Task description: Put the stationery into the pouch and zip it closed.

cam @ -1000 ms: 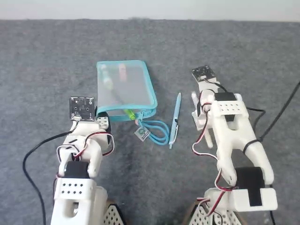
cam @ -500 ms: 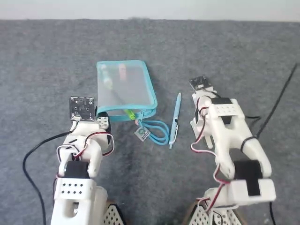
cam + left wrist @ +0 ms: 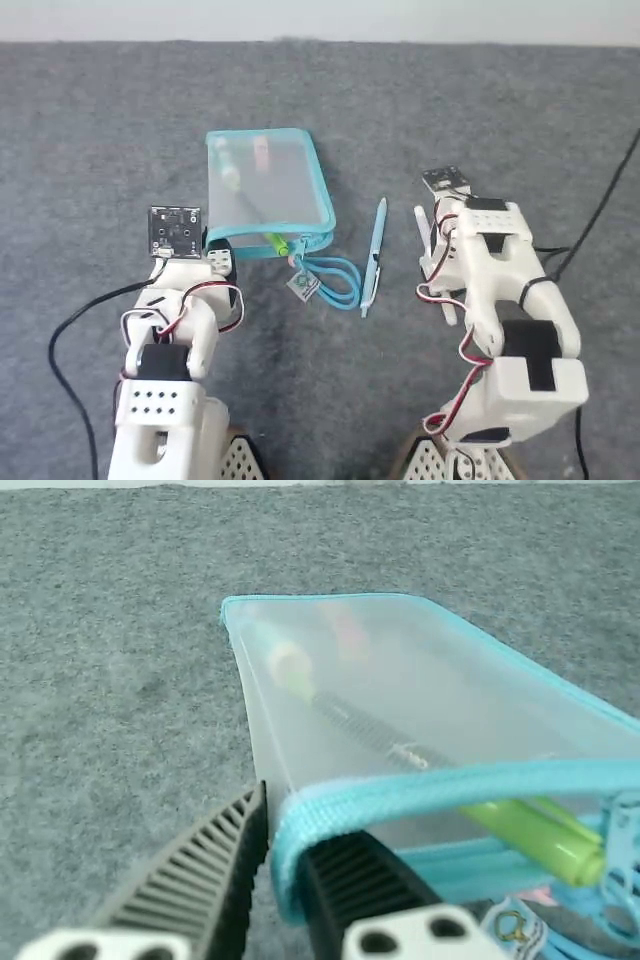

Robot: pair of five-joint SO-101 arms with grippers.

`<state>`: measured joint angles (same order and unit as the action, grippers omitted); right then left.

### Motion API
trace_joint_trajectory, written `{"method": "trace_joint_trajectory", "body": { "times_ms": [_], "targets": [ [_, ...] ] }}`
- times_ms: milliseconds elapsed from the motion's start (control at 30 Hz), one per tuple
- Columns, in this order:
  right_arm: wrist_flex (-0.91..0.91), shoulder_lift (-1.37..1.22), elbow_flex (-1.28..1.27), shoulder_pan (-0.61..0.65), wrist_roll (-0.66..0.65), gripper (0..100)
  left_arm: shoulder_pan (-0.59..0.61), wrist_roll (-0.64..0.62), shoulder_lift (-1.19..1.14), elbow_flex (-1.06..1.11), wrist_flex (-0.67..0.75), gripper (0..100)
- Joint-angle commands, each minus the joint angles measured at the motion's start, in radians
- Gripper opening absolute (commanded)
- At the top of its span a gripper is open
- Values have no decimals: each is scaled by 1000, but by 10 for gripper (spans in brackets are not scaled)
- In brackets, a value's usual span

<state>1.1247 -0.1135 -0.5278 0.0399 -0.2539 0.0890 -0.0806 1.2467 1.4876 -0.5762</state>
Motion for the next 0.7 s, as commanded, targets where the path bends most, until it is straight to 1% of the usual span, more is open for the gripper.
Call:
{"method": "trace_joint_trajectory", "body": {
  "times_ms": [0,100,300,367,433,500,567,667],
  "targets": [
    [145,222,31,2,-14,8,-3,6,5,-30,21,12],
    [254,409,31,61,-15,8,-3,6,5,-30,21,12],
    [437,751,35,265,-17,8,-2,6,5,-28,21,12],
    [470,834,29,312,-66,8,-2,6,5,-28,21,12],
    [513,909,29,355,-135,8,-2,6,5,-28,21,12],
    [547,972,29,404,-175,8,-3,6,5,-27,23,12],
    [572,1004,28,464,-184,8,-3,6,5,-27,23,12],
    [611,986,28,567,-190,8,-3,6,5,-27,23,12]
  ]
}}
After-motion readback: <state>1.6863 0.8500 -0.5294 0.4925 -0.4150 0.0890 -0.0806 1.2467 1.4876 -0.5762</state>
